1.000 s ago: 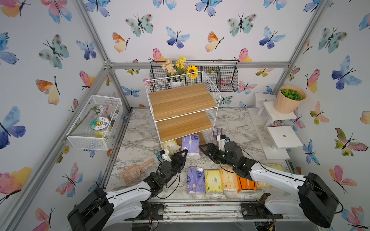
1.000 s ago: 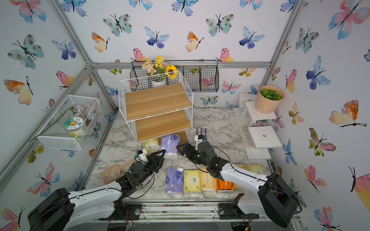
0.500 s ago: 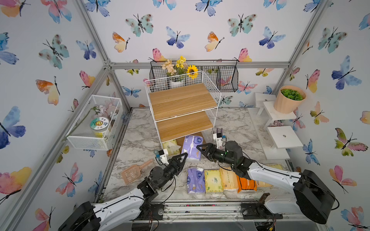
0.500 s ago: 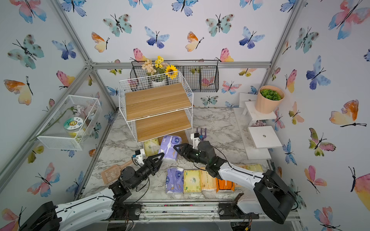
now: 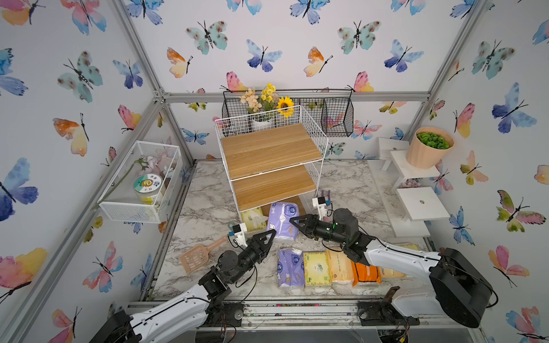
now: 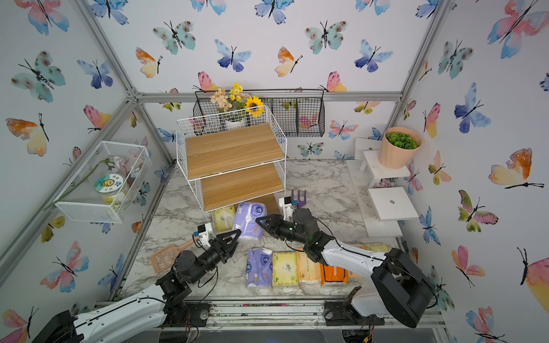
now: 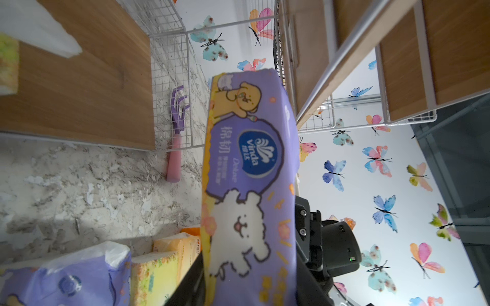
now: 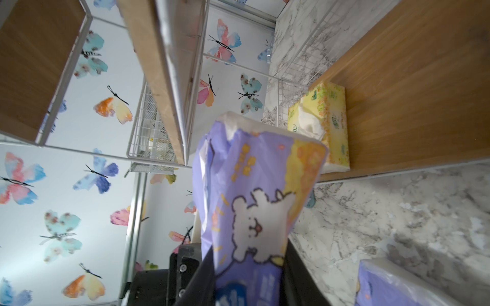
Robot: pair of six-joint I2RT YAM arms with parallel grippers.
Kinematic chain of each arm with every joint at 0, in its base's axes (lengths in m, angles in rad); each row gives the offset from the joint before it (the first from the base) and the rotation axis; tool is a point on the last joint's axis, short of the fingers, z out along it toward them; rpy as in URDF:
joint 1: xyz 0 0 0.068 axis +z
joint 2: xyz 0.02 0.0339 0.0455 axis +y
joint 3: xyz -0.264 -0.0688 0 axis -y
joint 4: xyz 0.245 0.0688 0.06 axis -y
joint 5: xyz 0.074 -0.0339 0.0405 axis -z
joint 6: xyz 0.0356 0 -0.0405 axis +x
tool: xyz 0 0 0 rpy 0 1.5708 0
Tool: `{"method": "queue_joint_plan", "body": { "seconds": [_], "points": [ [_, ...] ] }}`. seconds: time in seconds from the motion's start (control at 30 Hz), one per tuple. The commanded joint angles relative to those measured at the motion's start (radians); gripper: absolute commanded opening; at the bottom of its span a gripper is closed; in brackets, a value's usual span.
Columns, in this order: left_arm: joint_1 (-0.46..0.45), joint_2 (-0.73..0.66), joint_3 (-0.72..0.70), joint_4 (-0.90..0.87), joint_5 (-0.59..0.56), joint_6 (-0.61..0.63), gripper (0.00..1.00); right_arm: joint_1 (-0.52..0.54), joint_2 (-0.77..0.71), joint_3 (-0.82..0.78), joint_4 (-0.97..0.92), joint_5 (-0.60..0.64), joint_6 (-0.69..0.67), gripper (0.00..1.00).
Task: Remove the tissue boxes from the shelf
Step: Pick up a box of tissues from the shelf, then place the box of tissues at the center of the board.
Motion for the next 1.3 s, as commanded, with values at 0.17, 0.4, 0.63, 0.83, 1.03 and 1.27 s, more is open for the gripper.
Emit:
{"method": "queue_joint_plan", "body": {
  "seconds": [0.17,0.4,0.63,0.83,1.03,1.27],
  "points": [
    [-0.003,-0.201,0.064,-0.388,-0.048,0.041,0.86,-0.003,-0.026,-0.025,0.031,0.011,-0.004,0.13],
    [-0.002,-0.418,0.207,-1.037,-0.400,0.069,0.88,0.055,-0.081,-0.060,-0.122,0.089,-0.049,0.11],
    [-0.001,-0.449,0.263,-1.325,-0.556,-0.006,0.88,0.290,-0.051,-0.039,-0.211,0.306,-0.040,0.10],
    [-0.001,-0.484,0.270,-1.416,-0.592,-0.044,0.88,0.428,0.085,0.046,-0.222,0.409,-0.015,0.10],
    [-0.002,-0.523,0.270,-1.490,-0.601,-0.075,0.88,0.487,0.256,0.160,-0.244,0.443,0.031,0.10],
    [-0.001,-0.533,0.251,-1.504,-0.570,-0.082,0.88,0.500,0.362,0.231,-0.295,0.452,0.044,0.24]
  ]
}}
